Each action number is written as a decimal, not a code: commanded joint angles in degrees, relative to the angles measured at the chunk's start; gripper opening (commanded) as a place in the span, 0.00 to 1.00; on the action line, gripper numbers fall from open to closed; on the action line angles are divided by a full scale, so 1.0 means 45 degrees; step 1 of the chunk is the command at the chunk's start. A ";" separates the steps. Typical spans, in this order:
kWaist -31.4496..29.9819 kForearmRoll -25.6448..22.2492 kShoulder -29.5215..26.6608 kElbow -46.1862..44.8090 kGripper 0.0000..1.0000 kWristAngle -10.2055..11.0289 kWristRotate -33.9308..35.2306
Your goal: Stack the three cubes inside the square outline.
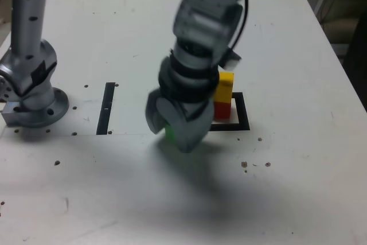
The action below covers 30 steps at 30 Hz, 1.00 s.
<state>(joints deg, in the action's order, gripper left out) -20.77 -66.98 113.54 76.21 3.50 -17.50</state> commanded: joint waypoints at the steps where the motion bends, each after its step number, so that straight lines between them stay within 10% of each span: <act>1: -0.0013 -0.0284 -0.0393 -0.0038 0.28 0.0040 0.0127; 14: 0.0570 -0.4374 -0.1822 0.3117 0.28 0.1032 0.0595; 30: 0.2991 -0.5612 -0.0813 0.6351 0.28 0.0460 -0.0235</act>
<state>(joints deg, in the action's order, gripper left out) -7.71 -91.52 109.28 104.32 5.72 -18.66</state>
